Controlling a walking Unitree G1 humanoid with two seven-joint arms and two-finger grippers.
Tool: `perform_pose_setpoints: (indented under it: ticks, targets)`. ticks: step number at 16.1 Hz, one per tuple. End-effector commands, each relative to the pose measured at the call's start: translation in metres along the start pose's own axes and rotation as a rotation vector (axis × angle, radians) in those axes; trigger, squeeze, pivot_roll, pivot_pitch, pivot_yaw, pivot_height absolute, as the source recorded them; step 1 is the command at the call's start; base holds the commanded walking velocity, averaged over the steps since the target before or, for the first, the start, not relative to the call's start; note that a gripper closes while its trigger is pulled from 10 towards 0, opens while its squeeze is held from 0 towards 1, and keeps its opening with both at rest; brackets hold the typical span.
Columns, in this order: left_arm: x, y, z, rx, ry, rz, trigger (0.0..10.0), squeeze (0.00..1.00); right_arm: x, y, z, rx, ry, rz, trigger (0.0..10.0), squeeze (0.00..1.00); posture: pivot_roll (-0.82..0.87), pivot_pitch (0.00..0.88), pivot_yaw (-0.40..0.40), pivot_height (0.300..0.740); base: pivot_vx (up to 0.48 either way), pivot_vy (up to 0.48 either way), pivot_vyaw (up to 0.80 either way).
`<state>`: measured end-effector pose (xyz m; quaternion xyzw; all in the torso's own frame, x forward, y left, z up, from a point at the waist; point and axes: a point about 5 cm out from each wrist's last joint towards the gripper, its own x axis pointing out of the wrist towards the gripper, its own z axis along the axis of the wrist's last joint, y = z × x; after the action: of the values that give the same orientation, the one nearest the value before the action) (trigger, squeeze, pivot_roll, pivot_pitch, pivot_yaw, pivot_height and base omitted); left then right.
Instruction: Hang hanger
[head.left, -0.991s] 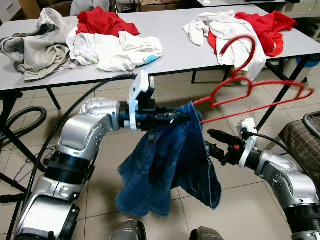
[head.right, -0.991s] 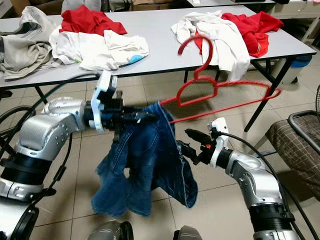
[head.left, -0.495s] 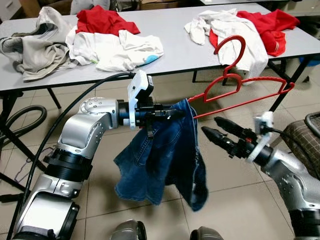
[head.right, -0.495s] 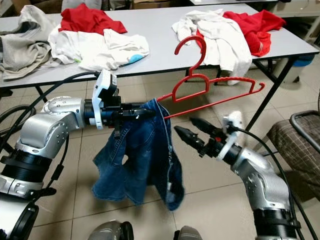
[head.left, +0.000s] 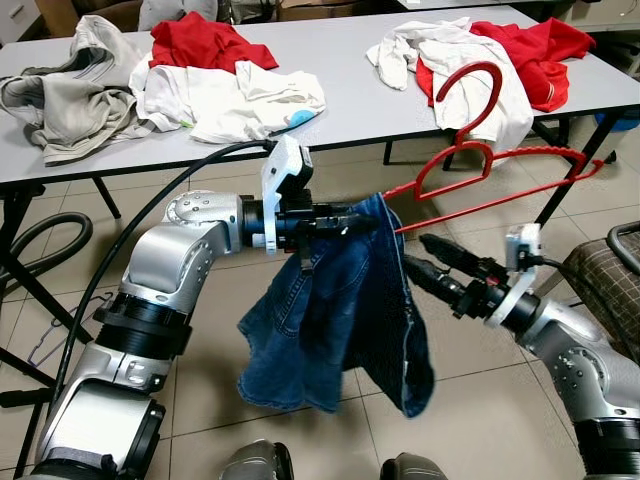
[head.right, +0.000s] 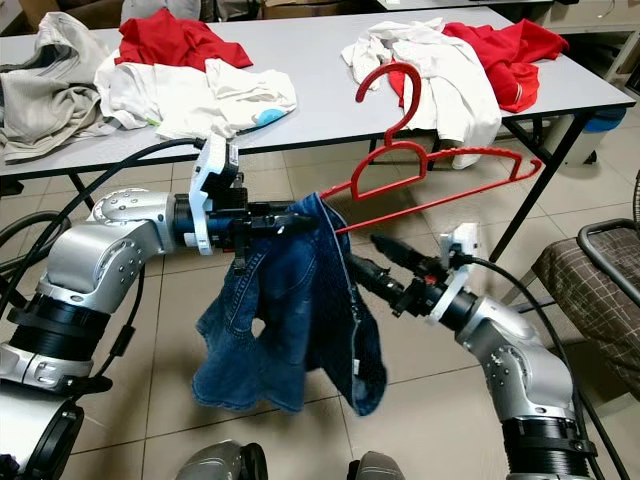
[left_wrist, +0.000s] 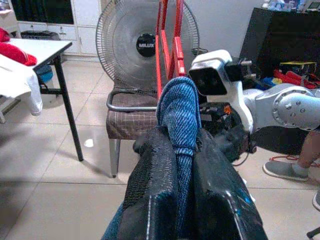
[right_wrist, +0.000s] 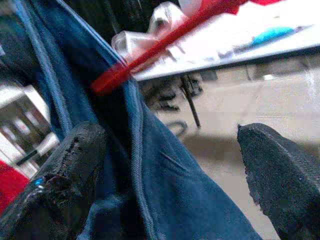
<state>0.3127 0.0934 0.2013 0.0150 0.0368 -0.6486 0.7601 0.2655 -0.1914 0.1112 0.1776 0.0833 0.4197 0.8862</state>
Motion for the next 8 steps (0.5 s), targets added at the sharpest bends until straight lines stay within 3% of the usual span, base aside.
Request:
perform_pose_setpoints:
  ticks: [1,3,4,7,8]
  targets:
    - [0.001,-0.002,0.017,0.036,-0.056,-0.024,0.0,0.00,-0.001,-0.006,-0.007,-0.021,0.087,-0.041,10.0,0.00,-0.16,0.000,0.051,0.740,0.000,0.000,0.00]
    - [0.002,-0.005,0.023,0.029,-0.089,-0.039,0.0,0.00,-0.001,-0.009,-0.013,-0.033,0.143,-0.061,10.0,0.00,-0.16,0.000,0.050,0.740,0.000,0.000,0.00]
    - [0.003,-0.005,0.033,0.026,-0.140,-0.047,0.0,0.00,-0.002,-0.015,-0.025,-0.052,0.250,-0.114,10.0,0.00,-0.16,0.000,0.048,0.740,0.000,0.000,0.00]
    - [0.000,-0.002,0.045,0.025,-0.205,-0.034,0.0,0.00,-0.013,-0.021,-0.047,-0.070,0.431,-0.171,10.0,0.00,-0.16,0.000,0.047,0.740,0.000,0.000,0.00]
    - [0.000,-0.002,0.045,0.025,-0.205,-0.034,0.0,0.00,-0.013,-0.021,-0.047,-0.070,0.431,-0.171,10.0,0.00,-0.16,0.000,0.047,0.740,0.000,0.000,0.00]
